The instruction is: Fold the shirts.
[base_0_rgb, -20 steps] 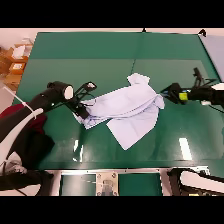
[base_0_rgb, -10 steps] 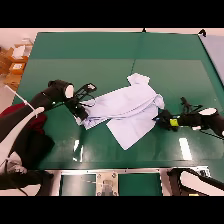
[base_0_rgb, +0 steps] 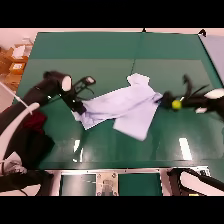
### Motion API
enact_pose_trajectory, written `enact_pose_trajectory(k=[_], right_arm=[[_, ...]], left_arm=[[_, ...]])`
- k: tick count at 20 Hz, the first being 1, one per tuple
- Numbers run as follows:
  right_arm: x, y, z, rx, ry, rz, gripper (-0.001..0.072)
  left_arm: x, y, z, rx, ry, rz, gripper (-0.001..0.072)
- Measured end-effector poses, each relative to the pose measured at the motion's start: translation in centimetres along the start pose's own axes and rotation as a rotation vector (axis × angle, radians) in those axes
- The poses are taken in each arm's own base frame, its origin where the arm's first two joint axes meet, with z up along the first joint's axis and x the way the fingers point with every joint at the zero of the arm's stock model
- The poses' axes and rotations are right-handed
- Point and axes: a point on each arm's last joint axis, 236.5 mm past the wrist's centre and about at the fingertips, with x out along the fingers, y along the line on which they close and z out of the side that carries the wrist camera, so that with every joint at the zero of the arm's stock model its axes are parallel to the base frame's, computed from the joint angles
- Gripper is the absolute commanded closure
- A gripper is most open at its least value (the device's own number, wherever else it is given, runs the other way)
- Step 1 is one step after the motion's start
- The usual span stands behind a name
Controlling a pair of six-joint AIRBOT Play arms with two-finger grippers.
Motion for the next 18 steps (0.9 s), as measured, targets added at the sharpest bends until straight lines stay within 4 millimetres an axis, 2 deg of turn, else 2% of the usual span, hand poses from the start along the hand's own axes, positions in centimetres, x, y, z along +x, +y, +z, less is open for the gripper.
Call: enact_pose_trajectory(k=[2,3,5,7,10,12,13,14,16,18], right_arm=[[-6.4,6.2,5.1,-0.152,-0.176,0.034,0.0699],[-10.4,9.8,6.8,-0.238,-0.271,0.045,0.0698],[-18.3,16.6,8.5,-0.4,-0.467,0.053,0.0698],[-25.4,22.6,7.9,-0.542,-0.647,0.046,0.0698],[-34.6,30.4,4.6,-0.724,-0.918,0.023,0.0698],[-38.8,34.1,1.9,-0.818,-1.058,0.007,0.0698],[-40.4,35.8,0.6,-0.86,-1.117,0.002,0.0698],[-41.6,37.0,-0.6,-0.89,-1.161,0.001,0.0699],[-42.9,38.4,-1.8,-0.922,-1.21,0.002,0.0698],[-43.0,38.1,-1.4,-0.916,-1.216,-0.011,0.0698]], left_arm=[[-5.2,1.1,2.5,-0.004,-0.103,0.05,0.0677],[-8.1,1.6,3.5,-0.008,-0.161,0.074,0.0677],[-15.1,2.2,5.5,-0.018,-0.316,0.13,0.0677],[-22.6,2.3,6.4,-0.024,-0.48,0.181,0.0677],[-33.4,0.5,5.7,-0.015,-0.732,0.207,0.0677],[-39.3,-1.7,4.3,0.006,-0.879,0.189,0.0677],[-41.6,-2.9,3.5,0.021,-0.94,0.172,0.0677],[-43.2,-4.0,2.7,0.036,-0.979,0.154,0.0677],[-45.0,-5.6,1.4,0.055,-1.02,0.124,0.0677],[-44.9,-6.4,0.8,0.06,-1.007,0.09,0.0677]])
